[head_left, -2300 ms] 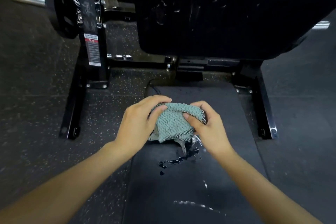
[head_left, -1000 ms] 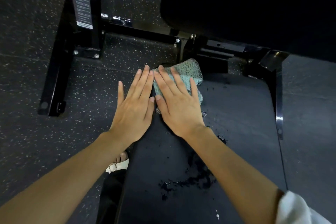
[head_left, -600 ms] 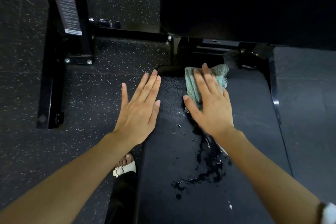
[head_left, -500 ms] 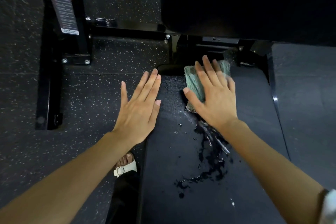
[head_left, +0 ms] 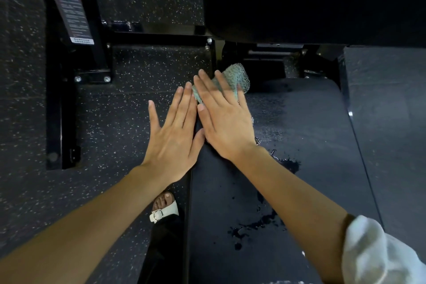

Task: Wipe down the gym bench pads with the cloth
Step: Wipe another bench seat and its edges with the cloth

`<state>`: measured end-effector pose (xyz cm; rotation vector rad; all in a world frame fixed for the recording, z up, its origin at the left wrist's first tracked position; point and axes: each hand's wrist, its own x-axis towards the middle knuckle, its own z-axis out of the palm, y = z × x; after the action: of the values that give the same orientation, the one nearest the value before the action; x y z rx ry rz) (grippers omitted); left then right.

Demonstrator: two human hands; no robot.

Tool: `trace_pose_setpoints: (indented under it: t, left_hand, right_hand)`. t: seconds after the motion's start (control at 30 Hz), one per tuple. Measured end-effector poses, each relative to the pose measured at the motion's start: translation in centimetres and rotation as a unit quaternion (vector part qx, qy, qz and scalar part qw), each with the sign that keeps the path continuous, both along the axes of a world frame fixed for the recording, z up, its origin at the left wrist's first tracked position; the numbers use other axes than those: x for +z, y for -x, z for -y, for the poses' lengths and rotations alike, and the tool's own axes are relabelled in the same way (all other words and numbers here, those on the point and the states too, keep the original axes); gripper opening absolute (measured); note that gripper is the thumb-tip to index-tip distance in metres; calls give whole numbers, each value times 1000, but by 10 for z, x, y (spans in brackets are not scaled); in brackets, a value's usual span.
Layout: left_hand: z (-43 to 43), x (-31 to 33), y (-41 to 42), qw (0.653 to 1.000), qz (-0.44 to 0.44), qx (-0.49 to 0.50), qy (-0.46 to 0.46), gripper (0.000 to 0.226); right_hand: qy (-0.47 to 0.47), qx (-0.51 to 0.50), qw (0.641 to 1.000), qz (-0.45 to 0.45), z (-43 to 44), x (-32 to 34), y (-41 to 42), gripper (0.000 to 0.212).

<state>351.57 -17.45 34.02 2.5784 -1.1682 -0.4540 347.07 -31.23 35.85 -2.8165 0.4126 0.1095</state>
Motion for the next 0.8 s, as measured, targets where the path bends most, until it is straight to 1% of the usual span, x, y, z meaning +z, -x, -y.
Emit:
trace_pose_setpoints:
  t: [0.1,0.17,0.3,0.37,0.47,0.53,0.63,0.77,0.8]
  left_hand:
    - [1,1,-1,1000,6,-4,-1,67]
    - [1,2,-2,1000,7,-8,-1,68]
    - [0,2,-3,1000,-8,-17,8,69]
    - [-1,2,-4,1000,-15,-18,13,69]
    - [0,0,-3,999,-30,-13,20,69]
    - [0,0,-3,999,-30,-10,22,69]
    - [-1,0,-4,999,-18,-16,22,69]
    - [0,-3,-9,999,8,-38,21,67]
    - [1,-2,-11,999,14,-47,20,67]
  right_hand:
    - [30,22,999,-11,13,-3,4,57]
    - [45,10,999,-11,24,-2,9,56]
    - [46,-59,997,-28,62,2,31,56]
    - [34,-101,994,-17,76,3,39,55]
    - [-1,-160,987,29,66,-2,32,59]
    - [-6,-183,982,41,49,-5,19,61]
    - [5,-123,991,43,17,-2,-5,59]
    - [-48,-64,997,19,-4,-2,-16,48]
    - [-45,-52,997,19,0,-3,-13,48]
